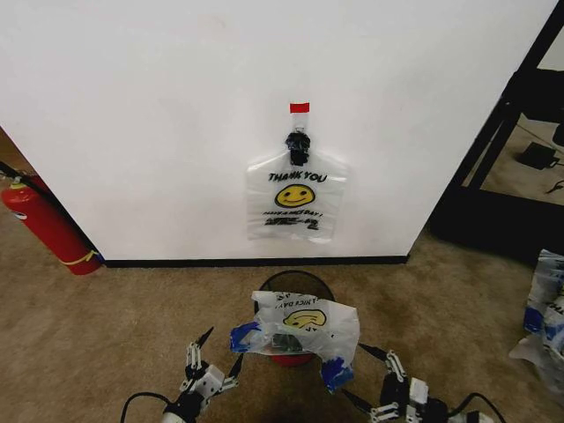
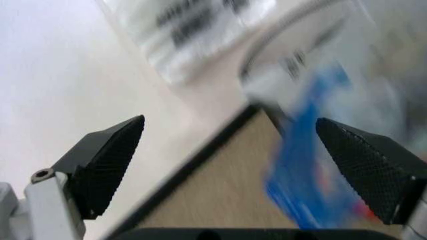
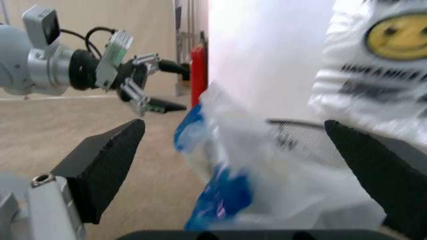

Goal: Pick up the garbage bag from the wall and place it over the trash bin.

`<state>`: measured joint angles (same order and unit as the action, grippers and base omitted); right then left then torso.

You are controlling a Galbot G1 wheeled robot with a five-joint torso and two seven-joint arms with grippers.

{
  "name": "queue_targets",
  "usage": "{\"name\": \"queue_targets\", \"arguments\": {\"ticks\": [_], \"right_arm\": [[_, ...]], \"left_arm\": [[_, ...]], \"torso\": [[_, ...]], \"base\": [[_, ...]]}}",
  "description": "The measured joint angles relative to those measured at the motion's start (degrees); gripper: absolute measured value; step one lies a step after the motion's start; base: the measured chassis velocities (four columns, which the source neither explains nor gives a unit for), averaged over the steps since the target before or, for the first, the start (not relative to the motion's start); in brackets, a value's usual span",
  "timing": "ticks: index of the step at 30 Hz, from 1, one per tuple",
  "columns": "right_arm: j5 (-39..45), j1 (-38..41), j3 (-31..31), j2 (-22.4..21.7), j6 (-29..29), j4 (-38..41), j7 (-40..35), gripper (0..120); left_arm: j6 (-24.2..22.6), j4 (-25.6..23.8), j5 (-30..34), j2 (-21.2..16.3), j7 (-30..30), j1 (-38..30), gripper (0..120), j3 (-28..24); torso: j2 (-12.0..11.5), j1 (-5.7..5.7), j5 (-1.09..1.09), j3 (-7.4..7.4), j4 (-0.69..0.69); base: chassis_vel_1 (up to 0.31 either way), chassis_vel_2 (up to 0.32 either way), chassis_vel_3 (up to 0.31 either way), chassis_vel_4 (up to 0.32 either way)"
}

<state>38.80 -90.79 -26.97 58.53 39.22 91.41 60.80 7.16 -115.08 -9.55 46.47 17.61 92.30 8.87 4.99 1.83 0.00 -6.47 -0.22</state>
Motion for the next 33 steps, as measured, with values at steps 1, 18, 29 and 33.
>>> {"name": "queue_targets", "arguments": {"ticks": [1, 18, 29, 33], "right_arm": [[0.0, 0.0, 0.0, 0.0, 0.0, 0.0, 0.0, 100], [2.2, 9.3, 3.9, -1.9, -6.3, 11.1, -44.6, 100], [-2.1, 8.7, 1.6, 0.9, -5.8, 10.7, -50.0, 100], [-2.9, 7.5, 0.9, 2.2, -5.2, 11.1, -49.3, 100]], "left_arm": [[0.0, 0.0, 0.0, 0.0, 0.0, 0.0, 100, 0.0], [-1.8, -2.1, 25.3, -6.1, -20.8, -20.3, 100, -2.5], [-1.7, 20.3, 15.6, -2.3, -36.2, -49.4, 100, -19.9], [-2.2, 23.9, 11.1, -2.3, -37.0, -53.0, 100, -22.7]], "torso": [[0.0, 0.0, 0.0, 0.0, 0.0], [0.0, 0.01, 0.0, -0.01, 0.14], [0.0, 0.01, -0.02, -0.01, 0.04], [0.0, 0.01, 0.0, 0.0, 0.03]], "base": [[0.0, 0.0, 0.0, 0.0], [0.0, 0.0, 0.0, 0.0], [0.0, 0.0, 0.0, 0.0], [0.0, 0.0, 0.0, 0.0]]}}
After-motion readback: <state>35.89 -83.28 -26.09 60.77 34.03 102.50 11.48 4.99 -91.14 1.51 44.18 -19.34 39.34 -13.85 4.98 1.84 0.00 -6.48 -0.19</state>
